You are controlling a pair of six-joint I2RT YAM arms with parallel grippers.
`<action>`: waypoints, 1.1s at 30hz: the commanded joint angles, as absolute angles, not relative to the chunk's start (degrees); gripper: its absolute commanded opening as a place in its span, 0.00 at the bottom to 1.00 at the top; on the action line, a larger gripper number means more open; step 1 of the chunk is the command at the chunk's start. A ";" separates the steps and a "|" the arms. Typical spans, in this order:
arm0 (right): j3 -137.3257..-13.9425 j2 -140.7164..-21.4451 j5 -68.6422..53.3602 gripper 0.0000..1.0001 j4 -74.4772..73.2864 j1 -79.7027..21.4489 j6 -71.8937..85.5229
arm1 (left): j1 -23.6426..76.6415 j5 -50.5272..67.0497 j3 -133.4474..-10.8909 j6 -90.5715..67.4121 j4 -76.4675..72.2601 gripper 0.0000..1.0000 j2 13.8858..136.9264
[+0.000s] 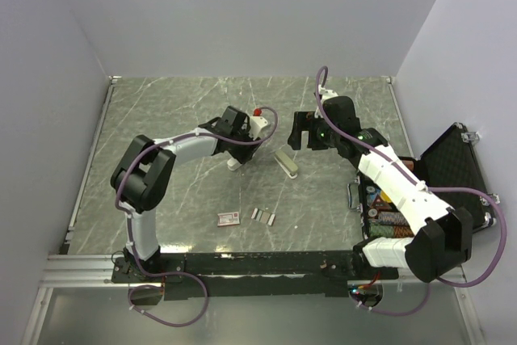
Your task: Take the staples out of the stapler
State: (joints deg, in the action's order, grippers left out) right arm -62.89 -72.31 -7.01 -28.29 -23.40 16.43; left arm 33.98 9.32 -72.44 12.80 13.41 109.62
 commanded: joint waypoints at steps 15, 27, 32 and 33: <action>-62.84 -72.16 -7.65 1.00 -26.37 -24.26 15.91 | 33.31 13.18 -75.84 10.11 14.94 0.08 104.16; -62.93 -67.59 -16.25 0.94 -26.54 -25.75 14.59 | 33.49 34.33 -74.71 2.90 21.79 0.04 91.94; -60.74 -61.89 -24.86 0.78 -25.23 -25.93 13.71 | 33.58 44.37 -70.06 1.06 20.39 0.01 86.23; -59.86 -60.31 -26.44 0.74 -24.27 -25.93 13.71 | 33.66 45.78 -69.18 0.62 19.78 0.01 85.18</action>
